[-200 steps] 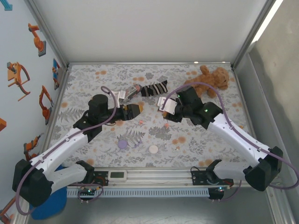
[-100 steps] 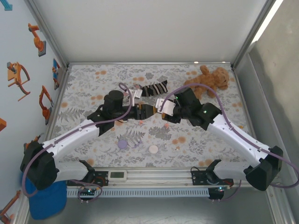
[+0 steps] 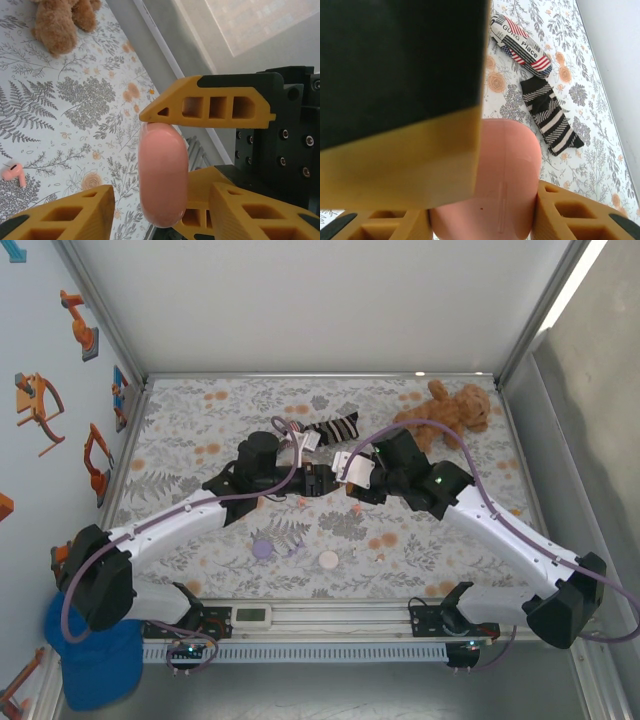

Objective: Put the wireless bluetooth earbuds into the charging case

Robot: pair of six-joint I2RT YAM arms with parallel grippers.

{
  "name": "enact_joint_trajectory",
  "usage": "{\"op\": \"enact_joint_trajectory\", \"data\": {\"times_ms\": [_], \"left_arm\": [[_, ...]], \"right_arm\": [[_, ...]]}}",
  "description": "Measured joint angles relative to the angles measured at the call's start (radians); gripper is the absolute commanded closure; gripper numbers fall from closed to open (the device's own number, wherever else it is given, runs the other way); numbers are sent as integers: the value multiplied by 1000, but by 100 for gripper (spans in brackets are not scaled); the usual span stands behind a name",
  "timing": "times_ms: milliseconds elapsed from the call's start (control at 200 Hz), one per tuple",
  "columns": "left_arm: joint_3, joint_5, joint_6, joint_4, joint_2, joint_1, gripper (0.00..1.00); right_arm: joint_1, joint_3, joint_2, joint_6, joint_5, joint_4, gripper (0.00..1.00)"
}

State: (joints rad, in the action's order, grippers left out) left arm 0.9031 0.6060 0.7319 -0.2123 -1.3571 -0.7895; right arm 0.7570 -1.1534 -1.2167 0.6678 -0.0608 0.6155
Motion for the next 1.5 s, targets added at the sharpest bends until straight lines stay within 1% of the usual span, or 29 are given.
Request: {"op": "enact_joint_trajectory", "data": {"times_ms": [210, 491, 671, 771, 871, 987, 1162, 1237, 1277, 1387, 1502], "left_arm": [[10, 13, 1, -6, -13, -3, 59], [17, 17, 1, -12, -32, -9, 66], [17, 19, 3, -13, -41, -10, 74], [18, 19, 3, -13, -41, -10, 78], [18, 18, 3, -13, -41, -10, 79], [18, 15, 3, -14, -40, -10, 81], [8, -8, 2, -26, -23, -8, 84], [-12, -14, 0, -38, -7, -1, 85], [-25, -15, -1, -44, 0, 5, 86], [-64, -15, -2, -69, 11, 35, 87], [-146, -11, 1, -140, 25, 98, 87]], "right_arm": [[0, 0, 0, 0, 3, 0, 69], [5, 0, 0, 0, 7, 0, 69], [5, 0, 0, 0, 14, 0, 67], [5, 0, 0, -1, 18, 0, 63], [5, 0, 0, -1, 18, 0, 59], [5, 0, 0, -3, 18, 0, 45], [6, 0, 0, -15, 18, -3, 31], [6, 1, 1, -23, 14, -4, 23], [2, 2, 3, -23, 4, -5, 21], [-18, 12, 17, -43, -37, -10, 20], [-67, 47, 51, -74, -92, -35, 18]]}}
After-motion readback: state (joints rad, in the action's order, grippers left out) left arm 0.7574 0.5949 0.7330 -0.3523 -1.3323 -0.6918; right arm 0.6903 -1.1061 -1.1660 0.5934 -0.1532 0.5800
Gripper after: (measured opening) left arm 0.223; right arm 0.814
